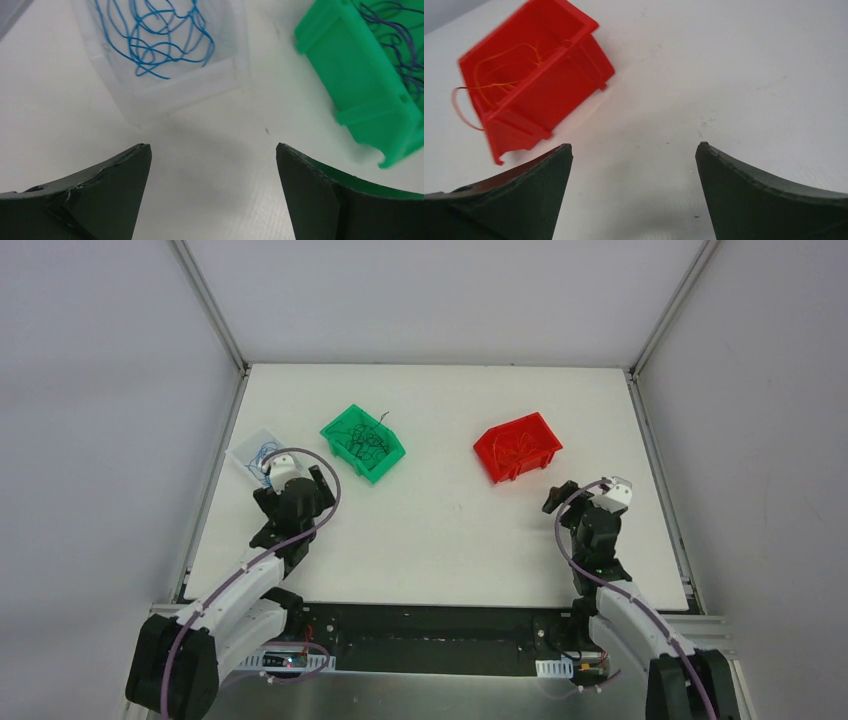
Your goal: Untangle the cables
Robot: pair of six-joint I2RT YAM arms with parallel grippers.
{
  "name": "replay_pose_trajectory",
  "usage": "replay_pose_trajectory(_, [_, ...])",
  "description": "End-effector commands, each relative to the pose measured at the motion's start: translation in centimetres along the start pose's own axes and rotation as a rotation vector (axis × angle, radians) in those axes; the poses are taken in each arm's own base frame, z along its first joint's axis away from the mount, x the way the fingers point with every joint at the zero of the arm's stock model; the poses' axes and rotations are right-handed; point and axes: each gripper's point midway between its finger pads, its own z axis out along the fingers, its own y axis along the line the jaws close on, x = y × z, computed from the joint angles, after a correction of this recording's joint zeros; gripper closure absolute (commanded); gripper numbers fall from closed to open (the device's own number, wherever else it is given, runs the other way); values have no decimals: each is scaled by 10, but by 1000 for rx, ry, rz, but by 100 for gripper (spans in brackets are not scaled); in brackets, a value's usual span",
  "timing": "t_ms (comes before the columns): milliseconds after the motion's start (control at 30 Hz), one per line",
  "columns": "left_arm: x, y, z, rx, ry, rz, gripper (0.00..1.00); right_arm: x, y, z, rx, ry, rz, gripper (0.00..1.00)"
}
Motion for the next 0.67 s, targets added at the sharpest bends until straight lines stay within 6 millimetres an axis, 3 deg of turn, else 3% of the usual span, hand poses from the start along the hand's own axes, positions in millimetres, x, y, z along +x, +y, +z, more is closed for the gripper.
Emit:
replay_pose_trajectory(0, [-46, 22, 18, -178, -147, -72, 0, -33, -10, 18, 43, -163, 34, 3])
replay_pose_trajectory(300, [-57, 10, 34, -154, -155, -22, 0, -29, -14, 30, 37, -149, 53, 3])
replay_pose_trajectory(633, [-55, 7, 34, -129, -151, -20, 0, -29, -13, 32, 26, -140, 46, 3])
